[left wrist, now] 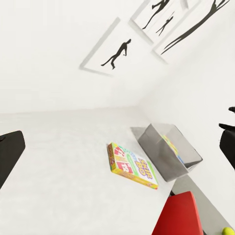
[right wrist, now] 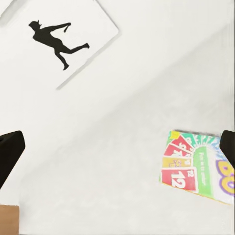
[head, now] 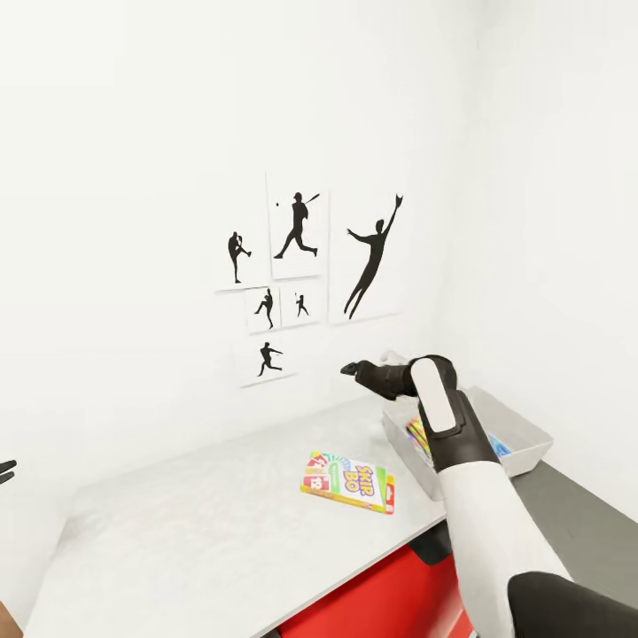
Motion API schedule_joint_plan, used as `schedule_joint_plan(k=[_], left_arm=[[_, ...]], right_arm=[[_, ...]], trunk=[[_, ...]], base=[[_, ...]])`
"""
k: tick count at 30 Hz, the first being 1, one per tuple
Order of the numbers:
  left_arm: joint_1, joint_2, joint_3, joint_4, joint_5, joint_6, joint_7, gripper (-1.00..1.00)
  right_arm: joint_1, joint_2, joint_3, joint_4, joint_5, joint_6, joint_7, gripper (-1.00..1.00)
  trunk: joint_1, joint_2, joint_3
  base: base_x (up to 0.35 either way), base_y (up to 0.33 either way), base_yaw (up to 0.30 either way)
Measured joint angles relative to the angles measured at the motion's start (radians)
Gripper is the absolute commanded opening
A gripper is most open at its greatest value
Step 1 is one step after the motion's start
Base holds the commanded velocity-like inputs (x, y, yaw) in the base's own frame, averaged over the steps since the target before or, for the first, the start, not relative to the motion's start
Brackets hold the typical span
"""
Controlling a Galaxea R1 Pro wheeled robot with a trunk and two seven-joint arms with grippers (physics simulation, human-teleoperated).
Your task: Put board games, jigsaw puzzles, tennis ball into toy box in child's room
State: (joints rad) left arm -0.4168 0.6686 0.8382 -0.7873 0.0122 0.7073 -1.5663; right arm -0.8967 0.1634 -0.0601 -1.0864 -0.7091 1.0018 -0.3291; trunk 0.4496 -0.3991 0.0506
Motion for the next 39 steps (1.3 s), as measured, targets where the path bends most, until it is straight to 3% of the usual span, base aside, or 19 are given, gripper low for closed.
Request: schedule_joint_plan(k=[4, 8, 12, 17, 32, 39], left_arm=[[0.0, 0.0, 0.0, 0.0, 0.0, 0.0, 0.0, 1.0], [0.0, 0.001, 0.0, 0.0, 0.0, 0.0, 0.0, 1.0], [0.0, 0.005, 0.0, 0.0, 0.0, 0.0, 0.0, 1.0], [0.001, 0.01, 0.0, 0.001, 0.0, 0.0, 0.0, 1.0], [0.0, 0.012, 0.0, 0.002, 0.0, 0.0, 0.0, 1.0], [0.0, 0.012, 0.0, 0.002, 0.0, 0.0, 0.0, 1.0]], right_arm=[[-0.095, 0.01, 0.007, 0.187, 0.003, -0.059, -0.114, 1.0], [-0.189, 0.01, 0.013, 0.406, 0.003, -0.145, -0.178, 1.0], [-0.222, 0.01, 0.016, 0.488, 0.003, -0.183, -0.196, 1.0], [-0.24, 0.01, 0.019, 0.533, 0.004, -0.205, -0.206, 1.0], [-0.244, 0.01, 0.023, 0.544, 0.008, -0.215, -0.218, 1.0], [-0.246, 0.011, 0.067, 0.544, 0.013, -0.218, -0.222, 1.0]], trunk=[[0.0, 0.0, 0.0], [0.0, 0.0, 0.0], [0.0, 0.0, 0.0], [0.0, 0.0, 0.0], [0.0, 0.0, 0.0], [0.0, 0.0, -0.004]], base=[[0.0, 0.117, 0.0], [0.0, 0.213, 0.0], [0.0, 0.161, 0.0], [0.0, 0.042, 0.0], [0.0, 0.052, 0.0], [0.0, 0.009, 0.0]])
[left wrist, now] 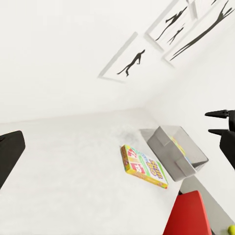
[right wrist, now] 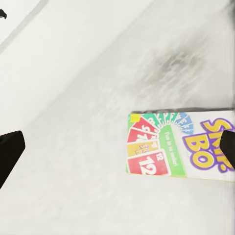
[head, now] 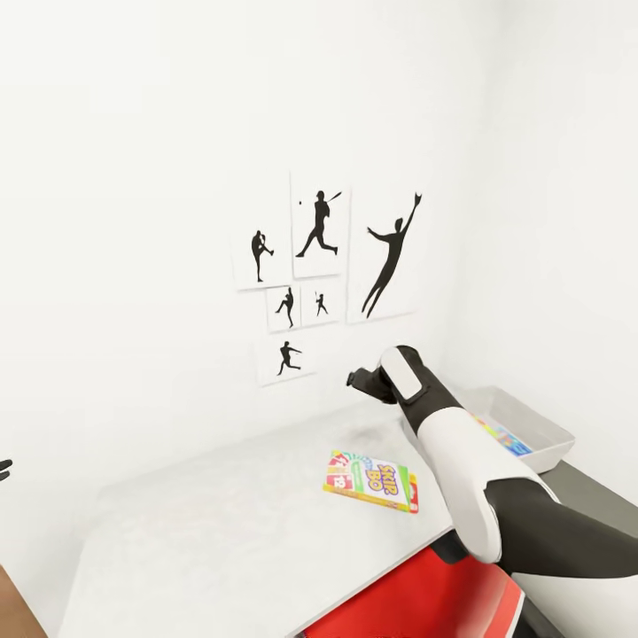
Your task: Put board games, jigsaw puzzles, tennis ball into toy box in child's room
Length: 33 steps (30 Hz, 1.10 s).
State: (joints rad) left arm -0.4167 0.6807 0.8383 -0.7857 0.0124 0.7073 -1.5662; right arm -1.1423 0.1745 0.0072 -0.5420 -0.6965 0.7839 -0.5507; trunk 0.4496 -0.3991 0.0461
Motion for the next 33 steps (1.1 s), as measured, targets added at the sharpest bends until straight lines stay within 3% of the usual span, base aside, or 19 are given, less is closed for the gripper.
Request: schedule_joint_plan(k=[14, 21, 24, 25, 26, 28, 33], left_arm=[[0.001, -0.011, -0.004, -0.027, 0.003, 0.0, 0.0, 1.0], [0.014, -0.035, -0.041, -0.109, 0.006, 0.006, 0.0, 1.0], [0.029, -0.057, -0.082, -0.191, 0.008, 0.016, 0.0, 1.0], [0.033, -0.074, -0.113, -0.234, 0.008, 0.029, 0.0, 1.0], [0.034, -0.074, -0.114, -0.235, 0.008, 0.029, 0.0, 1.0], [0.036, -0.101, -0.173, -0.3, 0.008, 0.055, 0.0, 1.0], [0.033, -0.134, -0.275, -0.411, 0.009, 0.09, 0.0, 1.0]], right_arm=[[-0.005, 0.0, 0.027, 0.0, -0.002, -0.035, -0.001, 1.0], [-0.006, 0.0, 0.028, 0.0, -0.002, -0.044, -0.001, 1.0], [-0.006, 0.0, 0.029, 0.0, -0.002, -0.046, -0.001, 1.0], [-0.006, 0.0, 0.029, 0.0, -0.002, -0.046, -0.001, 1.0], [-0.006, 0.0, 0.029, 0.0, -0.002, -0.046, -0.001, 1.0], [-0.006, 0.0, 0.029, 0.0, -0.003, -0.046, -0.001, 1.0], [-0.006, 0.0, 0.029, 0.0, -0.003, -0.046, -0.001, 1.0]], trunk=[[0.0, 0.0, -0.021], [0.0, 0.0, -0.033], [0.0, 0.0, -0.038], [0.0, 0.0, -0.039], [0.0, 0.0, -0.041], [0.0, 0.0, -0.044], [0.0, 0.0, -0.052]], base=[[0.0, 0.001, 0.0], [0.0, 0.0, 0.0], [0.0, 0.0, 0.0], [0.0, 0.0, 0.0], [0.0, 0.0, 0.0], [0.0, 0.0, 0.0], [0.0, 0.0, 0.0]])
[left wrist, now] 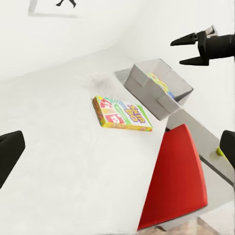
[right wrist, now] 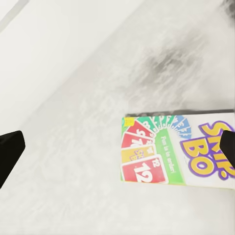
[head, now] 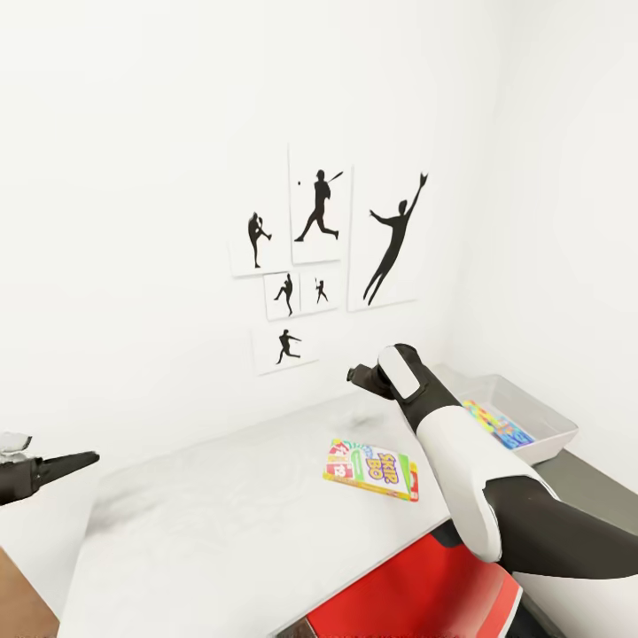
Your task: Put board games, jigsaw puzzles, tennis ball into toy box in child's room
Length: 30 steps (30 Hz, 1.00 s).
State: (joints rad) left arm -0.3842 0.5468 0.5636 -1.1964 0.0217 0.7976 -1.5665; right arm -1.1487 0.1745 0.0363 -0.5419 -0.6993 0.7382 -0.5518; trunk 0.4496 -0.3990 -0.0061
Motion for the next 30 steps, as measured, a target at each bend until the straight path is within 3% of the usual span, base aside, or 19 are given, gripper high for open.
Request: schedule_joint_plan(k=[5, 8, 14, 22, 30], left_arm=[[-0.001, -0.015, -0.052, -0.099, 0.009, 0.018, 0.0, 1.0], [-0.001, -0.018, -0.058, -0.115, 0.023, 0.021, 0.0, 1.0], [0.01, -0.037, -0.069, -0.11, 0.108, 0.009, 0.0, 1.0], [0.013, -0.043, -0.061, -0.101, 0.132, 0.008, 0.0, 1.0], [0.014, -0.044, -0.006, -0.099, 0.141, 0.012, 0.0, 1.0]], right_arm=[[0.001, 0.0, 0.001, 0.0, 0.001, -0.001, 0.001, 1.0], [0.002, 0.0, 0.002, 0.0, 0.002, -0.001, 0.001, 1.0], [0.002, 0.0, 0.004, 0.001, 0.002, 0.0, 0.002, 1.0], [0.002, 0.0, 0.005, 0.006, 0.003, 0.0, 0.003, 1.0], [0.003, 0.0, 0.008, 0.01, 0.003, -0.001, 0.003, 1.0]], trunk=[[0.0, 0.001, -0.007], [0.0, 0.001, -0.012], [0.0, 0.002, -0.021], [0.0, 0.001, -0.034], [0.0, 0.001, -0.047]], base=[[0.0, 0.0, 0.0], [0.0, 0.0, 0.0], [0.0, 0.0, 0.0], [0.0, 0.0, 0.0], [0.0, 0.0, 0.0]])
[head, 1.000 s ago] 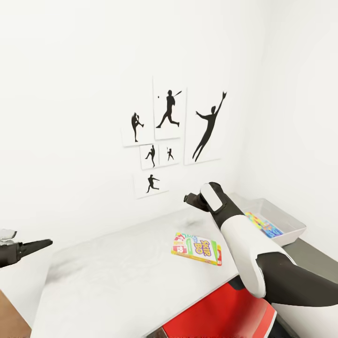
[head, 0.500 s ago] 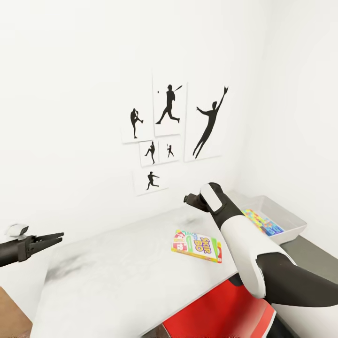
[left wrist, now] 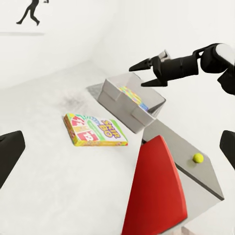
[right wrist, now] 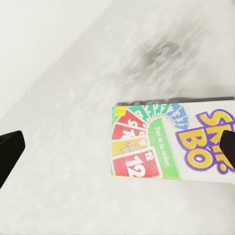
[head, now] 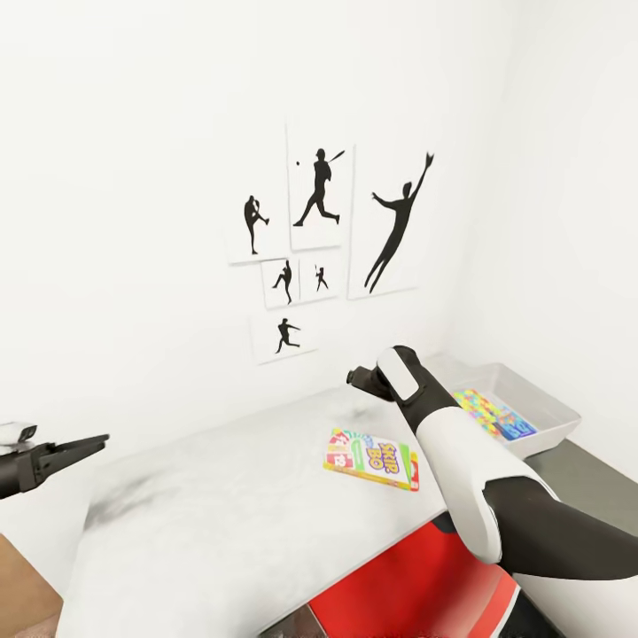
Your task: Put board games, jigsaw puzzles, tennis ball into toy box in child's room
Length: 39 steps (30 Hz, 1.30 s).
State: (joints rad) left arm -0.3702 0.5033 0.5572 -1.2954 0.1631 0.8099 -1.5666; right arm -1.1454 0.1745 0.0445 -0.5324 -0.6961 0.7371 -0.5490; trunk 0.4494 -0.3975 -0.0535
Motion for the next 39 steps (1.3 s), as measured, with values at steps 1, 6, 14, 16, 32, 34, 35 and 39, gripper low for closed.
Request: schedule_joint_plan(k=[1, 6, 14, 16, 32, 34, 35, 39], left_arm=[[0.0, 0.0, 0.006, 0.0, 0.001, 0.0, 0.0, 1.0], [0.002, 0.0, 0.024, 0.0, 0.002, 0.001, 0.0, 1.0], [0.003, 0.0, 0.032, 0.0, 0.003, 0.002, 0.0, 1.0], [0.003, 0.0, 0.032, 0.0, 0.003, 0.002, 0.0, 1.0], [0.004, 0.001, 0.034, 0.0, 0.003, 0.002, 0.0, 1.0], [0.004, 0.002, 0.034, 0.0, 0.003, 0.002, 0.0, 1.0], [0.004, 0.002, 0.034, 0.0, 0.003, 0.002, 0.0, 1.0], [0.004, 0.002, 0.035, 0.0, 0.003, 0.002, 0.0, 1.0]], right_arm=[[0.0, 0.0, 0.0, 0.0, 0.0, 0.0, 0.0, 1.0], [-0.001, 0.0, 0.0, 0.001, 0.001, 0.0, 0.0, 1.0], [-0.001, 0.0, 0.001, 0.0, 0.001, -0.002, 0.0, 1.0], [-0.001, 0.0, 0.001, 0.0, 0.003, -0.002, 0.0, 1.0], [-0.006, 0.0, 0.0, 0.0, 0.055, -0.047, 0.001, 1.0], [-0.006, 0.0, 0.0, 0.0, 0.057, -0.05, 0.001, 1.0], [-0.006, 0.0, 0.0, 0.0, 0.057, -0.051, 0.001, 1.0], [-0.005, 0.0, 0.0, 0.0, 0.059, -0.053, 0.002, 1.0]], trunk=[[0.0, 0.0, -0.002], [0.0, 0.0, -0.01], [0.0, 0.0, -0.023], [0.0, 0.0, -0.026], [0.0, 0.0, -0.053], [0.0, 0.0, -0.056], [0.0, 0.0, -0.058], [0.0, 0.0, -0.064]], base=[[0.0, 0.0, 0.0], [0.0, 0.0, 0.0], [0.0, 0.0, 0.0], [0.0, 0.0, 0.0], [0.0, 0.0, 0.0], [0.0, 0.0, 0.0], [0.0, 0.0, 0.0], [0.0, 0.0, 0.0]])
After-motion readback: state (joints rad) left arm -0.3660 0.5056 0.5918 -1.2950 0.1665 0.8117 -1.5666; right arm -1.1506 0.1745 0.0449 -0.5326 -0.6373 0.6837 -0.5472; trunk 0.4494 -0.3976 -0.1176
